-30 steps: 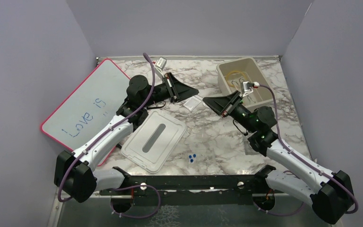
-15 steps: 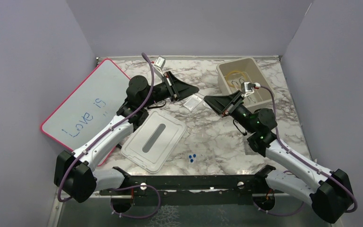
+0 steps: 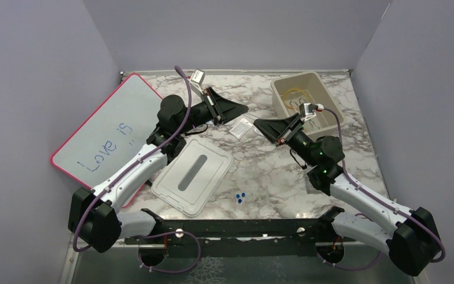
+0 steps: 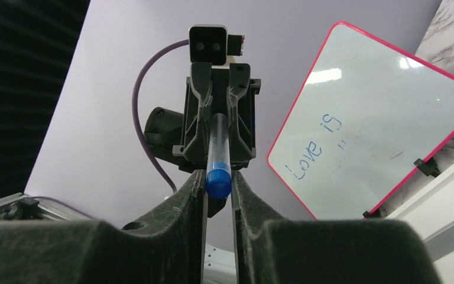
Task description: Organize the chemistry lab equipment
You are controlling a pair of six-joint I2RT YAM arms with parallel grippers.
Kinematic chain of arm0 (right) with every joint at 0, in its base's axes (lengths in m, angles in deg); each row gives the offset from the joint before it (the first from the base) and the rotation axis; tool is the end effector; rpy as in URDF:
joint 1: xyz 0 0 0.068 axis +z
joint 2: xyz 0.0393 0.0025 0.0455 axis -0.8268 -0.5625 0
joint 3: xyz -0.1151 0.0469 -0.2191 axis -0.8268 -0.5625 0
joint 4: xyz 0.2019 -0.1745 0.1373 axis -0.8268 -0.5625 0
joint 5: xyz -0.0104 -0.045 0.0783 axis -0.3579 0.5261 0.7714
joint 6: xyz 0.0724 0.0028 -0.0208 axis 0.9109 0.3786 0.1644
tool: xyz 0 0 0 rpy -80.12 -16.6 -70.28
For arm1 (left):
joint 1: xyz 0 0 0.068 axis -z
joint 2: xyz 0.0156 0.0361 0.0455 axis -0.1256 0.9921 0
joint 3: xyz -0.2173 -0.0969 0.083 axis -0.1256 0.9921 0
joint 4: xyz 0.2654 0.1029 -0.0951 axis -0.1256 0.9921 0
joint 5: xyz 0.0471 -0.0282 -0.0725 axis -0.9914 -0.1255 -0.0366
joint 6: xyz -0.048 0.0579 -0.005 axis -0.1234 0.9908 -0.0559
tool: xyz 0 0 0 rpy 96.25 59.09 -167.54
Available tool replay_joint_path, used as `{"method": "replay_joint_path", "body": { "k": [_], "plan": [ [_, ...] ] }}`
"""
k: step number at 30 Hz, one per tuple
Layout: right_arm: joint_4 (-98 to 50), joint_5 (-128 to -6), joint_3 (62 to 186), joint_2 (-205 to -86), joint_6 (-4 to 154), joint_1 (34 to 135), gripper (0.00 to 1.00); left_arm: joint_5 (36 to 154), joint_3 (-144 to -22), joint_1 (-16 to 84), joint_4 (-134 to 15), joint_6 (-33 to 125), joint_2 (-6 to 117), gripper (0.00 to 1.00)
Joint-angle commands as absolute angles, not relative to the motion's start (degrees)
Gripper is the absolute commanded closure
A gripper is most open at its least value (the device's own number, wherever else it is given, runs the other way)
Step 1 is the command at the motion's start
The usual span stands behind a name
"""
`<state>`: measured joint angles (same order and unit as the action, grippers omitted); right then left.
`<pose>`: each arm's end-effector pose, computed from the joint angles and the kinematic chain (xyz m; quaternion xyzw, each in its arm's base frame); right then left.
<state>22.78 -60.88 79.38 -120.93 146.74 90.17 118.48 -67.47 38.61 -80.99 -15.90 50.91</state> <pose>0.2356 0.1802 0.2947 0.1176 0.5608 0.7191 0.3933 0.2890 -0.2156 0.3517 -0.0256 0.6542 -0.6889 0.3112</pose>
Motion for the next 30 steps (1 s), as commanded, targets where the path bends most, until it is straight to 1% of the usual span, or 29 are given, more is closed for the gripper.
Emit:
{"method": "replay_joint_path", "body": {
  "k": [1,3,5,6,7,8,9,11,13,16,18,19,21,23,24,25,28,29,30],
  "plan": [
    [24.24,-64.25,79.03,-120.52,146.11,90.01,0.74,117.48,-66.15,38.59,-83.02,-15.99,50.33,1.0],
    [23.9,-64.3,79.19,-120.76,145.99,90.01,0.64,117.47,-65.9,38.52,-83.03,-16.08,50.06,1.0],
    [23.94,-64.47,79.34,-121.1,145.9,90.0,0.61,117.47,-65.77,38.59,-83.05,-16.08,50.03,1.0],
    [24.0,-64.56,79.38,-121.21,145.77,90.04,0.61,117.47,-65.69,38.55,-83.01,-16.08,50.02,1.0],
    [24.05,-64.69,79.38,-121.23,145.66,89.97,0.64,117.42,-65.67,38.52,-83.05,-16.01,50.02,1.0],
    [24.18,-64.74,79.38,-121.16,145.59,90.09,0.71,117.34,-65.63,38.51,-83.04,-15.99,50.04,1.0],
    [24.53,-64.7,79.31,-121.16,145.48,89.98,0.75,117.15,-65.59,38.5,-83.06,-15.91,50.02,1.0],
    [24.6,-64.42,79.34,-121.07,145.23,89.99,0.77,116.79,-65.5,38.51,-83.06,-15.53,49.81,1.0],
    [24.21,-64.08,79.37,-120.86,145.19,90.06,0.75,116.44,-65.42,38.5,-83.03,-15.42,49.68,1.0],
    [23.84,-63.73,79.29,-120.7,145.19,90.01,0.67,116.25,-65.45,38.5,-83.09,-15.3,49.81,1.0],
    [23.7,-63.4,79.29,-120.73,145.12,90.07,0.66,116.16,-65.56,38.5,-83.07,-15.22,49.99,1.0],
    [23.68,-63.22,79.37,-120.72,145.04,89.98,0.67,116.15,-65.62,38.5,-83.06,-15.16,50.08,1.0],
    [23.65,-62.78,79.49,-120.78,144.72,89.97,0.79,116.11,-65.86,38.5,-83.01,-14.59,50.14,1.0],
    [22.51,-62.72,79.99,-120.55,143.41,89.96,0.85,116.08,-66.02,38.5,-82.97,-13.79,50.12,1.0],
    [21.08,-62.61,80.37,-120.18,142.51,90.01,0.86,115.99,-65.83,38.5,-82.97,-13.46,50.06,0.97],
    [18.98,-62.49,80.88,-119.76,141.39,89.97,0.87,115.79,-65.54,38.44,-82.96,-13.14,49.85,0.89],
    [10.4,-61.77,82.94,-118.12,137.21,89.98,0.88,115.09,-63.9,37.8,-82.62,-11.85,48.8,0.56],
    [7.2,-61.04,83.69,-117.58,135.33,89.97,0.88,114.79,-63.35,37.42,-81.94,-10.96,48.24,0.46],
    [2.88,-60.41,84.76,-117.1,133.15,89.97,0.88,114.42,-62.96,36.85,-80.66,-9.58,47.75,0.39]
  ]
}}
